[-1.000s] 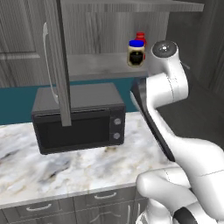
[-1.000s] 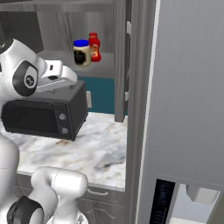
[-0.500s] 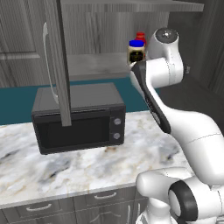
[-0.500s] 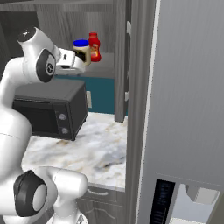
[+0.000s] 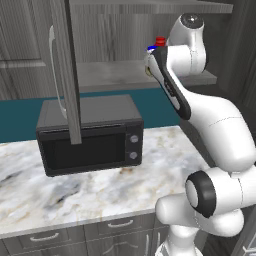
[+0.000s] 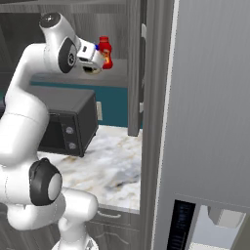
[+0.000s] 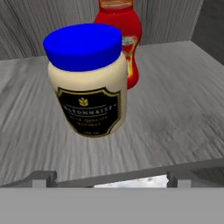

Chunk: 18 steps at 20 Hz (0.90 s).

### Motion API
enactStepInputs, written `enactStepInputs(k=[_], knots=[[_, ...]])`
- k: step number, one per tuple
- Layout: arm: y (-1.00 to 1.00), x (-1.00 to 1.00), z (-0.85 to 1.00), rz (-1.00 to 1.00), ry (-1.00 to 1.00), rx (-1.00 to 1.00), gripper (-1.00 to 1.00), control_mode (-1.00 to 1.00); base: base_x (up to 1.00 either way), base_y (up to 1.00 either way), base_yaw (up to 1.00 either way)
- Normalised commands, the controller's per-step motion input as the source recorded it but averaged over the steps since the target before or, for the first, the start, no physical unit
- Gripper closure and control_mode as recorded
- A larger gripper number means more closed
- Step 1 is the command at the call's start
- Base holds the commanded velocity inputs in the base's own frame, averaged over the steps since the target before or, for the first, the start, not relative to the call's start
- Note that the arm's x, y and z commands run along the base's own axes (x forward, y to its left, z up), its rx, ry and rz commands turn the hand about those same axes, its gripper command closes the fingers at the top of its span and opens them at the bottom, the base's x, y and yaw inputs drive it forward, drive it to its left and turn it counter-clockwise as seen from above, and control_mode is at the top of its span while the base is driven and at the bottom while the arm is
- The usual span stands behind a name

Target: Move the ketchup and mayonnaise from the cabinet to the dining counter.

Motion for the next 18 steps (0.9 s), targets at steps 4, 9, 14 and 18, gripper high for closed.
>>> enactStepInputs(k=[4, 9, 14, 18], knots=[[0.0, 0.43, 0.1, -0.03, -0.01, 0.0, -1.0, -1.0, 0.0, 0.0, 0.0], [0.0, 0.36, 0.16, -0.02, -0.01, 0.0, -1.0, -1.0, 0.0, 0.0, 0.0], [0.0, 0.0, 0.18, 0.0, -0.05, 0.0, -1.0, -1.0, 0.0, 0.0, 0.0], [0.0, 0.0, 0.04, 0.0, -0.04, 0.0, -1.0, -1.0, 0.0, 0.0, 0.0]])
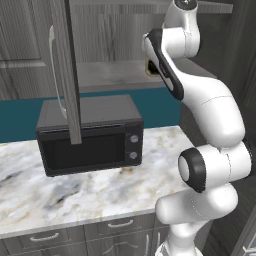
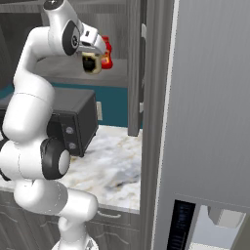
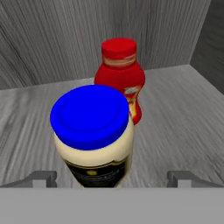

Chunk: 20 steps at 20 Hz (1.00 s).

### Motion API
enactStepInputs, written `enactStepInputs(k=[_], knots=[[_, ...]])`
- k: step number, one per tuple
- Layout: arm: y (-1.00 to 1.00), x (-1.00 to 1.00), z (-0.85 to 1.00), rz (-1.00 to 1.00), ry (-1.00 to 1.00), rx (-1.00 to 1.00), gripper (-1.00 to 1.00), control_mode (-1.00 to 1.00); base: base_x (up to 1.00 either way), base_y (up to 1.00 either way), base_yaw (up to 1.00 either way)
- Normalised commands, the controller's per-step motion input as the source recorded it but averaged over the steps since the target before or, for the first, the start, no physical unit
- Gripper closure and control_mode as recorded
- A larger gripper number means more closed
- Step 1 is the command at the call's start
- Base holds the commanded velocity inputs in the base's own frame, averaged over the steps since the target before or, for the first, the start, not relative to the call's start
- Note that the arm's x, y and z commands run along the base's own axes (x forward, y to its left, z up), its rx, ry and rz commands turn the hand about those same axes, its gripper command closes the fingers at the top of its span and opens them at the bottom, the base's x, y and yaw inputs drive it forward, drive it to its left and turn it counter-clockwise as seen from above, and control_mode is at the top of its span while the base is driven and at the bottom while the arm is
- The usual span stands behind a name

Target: Move the ketchup and mayonnaise from the cabinet to the dining counter.

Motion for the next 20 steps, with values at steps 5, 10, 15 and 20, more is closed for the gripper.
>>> enactStepInputs(k=[5, 10, 15, 20], knots=[[0.03, 0.06, 0.0, 0.0, -0.03, 0.0, -1.0, -1.0, 0.0, 0.0, 0.0], [0.1, 0.18, 0.0, 0.0, -0.05, 0.0, -1.0, -1.0, 0.0, 0.0, 0.0], [0.09, 0.31, 0.0, 0.0, -0.04, 0.01, -1.0, -1.0, 0.0, 0.0, 0.0], [0.0, 0.35, 0.0, 0.0, 0.0, 0.01, -1.0, -1.0, 0.0, 0.0, 0.0]])
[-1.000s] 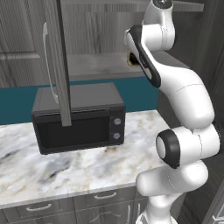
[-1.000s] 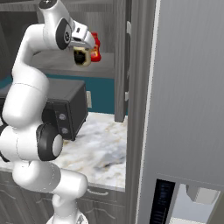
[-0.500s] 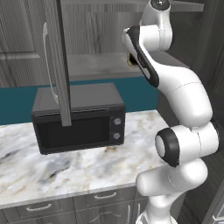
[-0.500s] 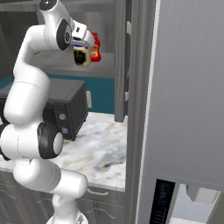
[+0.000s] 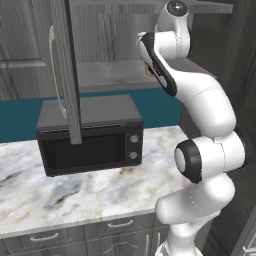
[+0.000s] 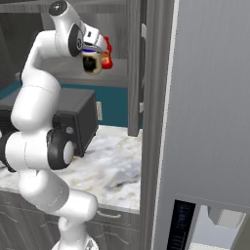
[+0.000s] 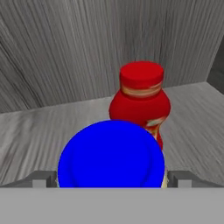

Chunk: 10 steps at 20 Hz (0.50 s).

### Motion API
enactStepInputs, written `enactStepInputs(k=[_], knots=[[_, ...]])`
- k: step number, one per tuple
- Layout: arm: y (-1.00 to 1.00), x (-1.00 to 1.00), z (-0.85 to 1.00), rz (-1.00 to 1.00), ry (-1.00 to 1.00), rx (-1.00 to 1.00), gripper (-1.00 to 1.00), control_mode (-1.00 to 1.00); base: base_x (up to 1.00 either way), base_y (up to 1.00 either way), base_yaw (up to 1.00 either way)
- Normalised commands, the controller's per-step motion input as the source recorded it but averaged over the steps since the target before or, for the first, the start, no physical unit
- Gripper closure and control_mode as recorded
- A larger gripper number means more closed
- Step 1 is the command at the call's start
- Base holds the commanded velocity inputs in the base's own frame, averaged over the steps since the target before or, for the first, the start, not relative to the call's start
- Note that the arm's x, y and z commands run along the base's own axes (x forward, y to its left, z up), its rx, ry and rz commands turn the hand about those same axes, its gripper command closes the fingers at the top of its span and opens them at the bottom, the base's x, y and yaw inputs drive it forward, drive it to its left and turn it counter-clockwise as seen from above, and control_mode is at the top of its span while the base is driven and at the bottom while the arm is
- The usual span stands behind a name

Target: Move the ketchup and mayonnaise from the cabinet to the dining counter.

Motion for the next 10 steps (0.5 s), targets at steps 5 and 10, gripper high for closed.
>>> enactStepInputs(k=[5, 10], knots=[[0.0, 0.39, 0.0, 0.0, 0.01, 0.0, -1.0, -1.0, 0.0, 0.0, 0.0], [0.09, 0.12, -0.1, 0.0, 0.0, 0.0, 1.0, -1.0, 0.0, 0.0, 0.0]])
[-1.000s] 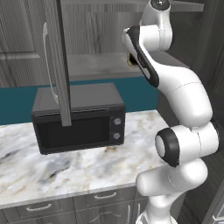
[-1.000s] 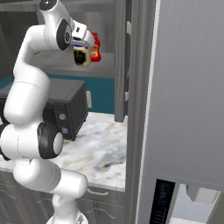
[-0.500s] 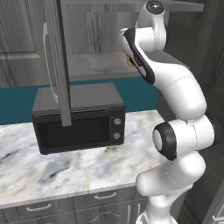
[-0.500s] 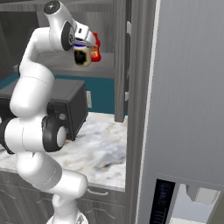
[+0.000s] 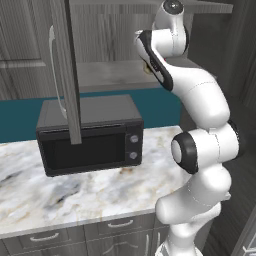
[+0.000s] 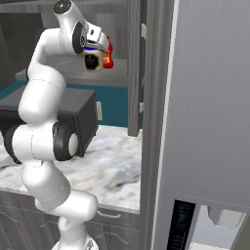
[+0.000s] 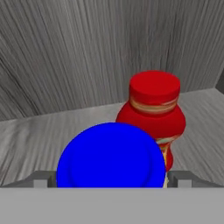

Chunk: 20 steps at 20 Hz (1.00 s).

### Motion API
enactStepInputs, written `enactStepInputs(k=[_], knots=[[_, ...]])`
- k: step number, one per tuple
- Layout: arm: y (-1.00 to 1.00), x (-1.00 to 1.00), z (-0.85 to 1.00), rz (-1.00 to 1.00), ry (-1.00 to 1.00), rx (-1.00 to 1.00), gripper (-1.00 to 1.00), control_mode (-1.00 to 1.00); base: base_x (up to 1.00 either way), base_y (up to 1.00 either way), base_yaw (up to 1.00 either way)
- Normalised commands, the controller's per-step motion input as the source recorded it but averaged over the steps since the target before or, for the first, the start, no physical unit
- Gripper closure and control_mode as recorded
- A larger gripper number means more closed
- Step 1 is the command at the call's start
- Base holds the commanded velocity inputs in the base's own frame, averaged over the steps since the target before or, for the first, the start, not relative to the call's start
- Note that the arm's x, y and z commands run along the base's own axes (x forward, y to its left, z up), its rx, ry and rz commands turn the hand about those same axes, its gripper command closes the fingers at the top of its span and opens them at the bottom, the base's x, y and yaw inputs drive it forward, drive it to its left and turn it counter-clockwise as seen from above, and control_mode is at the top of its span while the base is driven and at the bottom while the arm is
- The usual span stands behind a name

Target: Move the ketchup and mayonnaise from the cabinet to the dining counter.

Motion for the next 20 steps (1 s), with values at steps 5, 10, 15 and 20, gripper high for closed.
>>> enactStepInputs(k=[5, 10, 15, 20], knots=[[0.02, -0.21, -0.11, 0.0, -0.01, 0.0, 1.0, -1.0, 0.0, 0.0, 0.0], [0.0, -0.96, 0.0, 0.0, -0.1, 0.0, 1.0, -1.0, 0.0, 0.0, 0.0], [0.0, -1.0, 0.0, 0.0, -0.15, 0.0, 1.0, -1.0, 0.0, 0.0, 0.0], [0.0, -1.0, 0.0, 0.0, -0.11, 0.0, 1.0, -1.0, 0.0, 0.0, 0.0]])
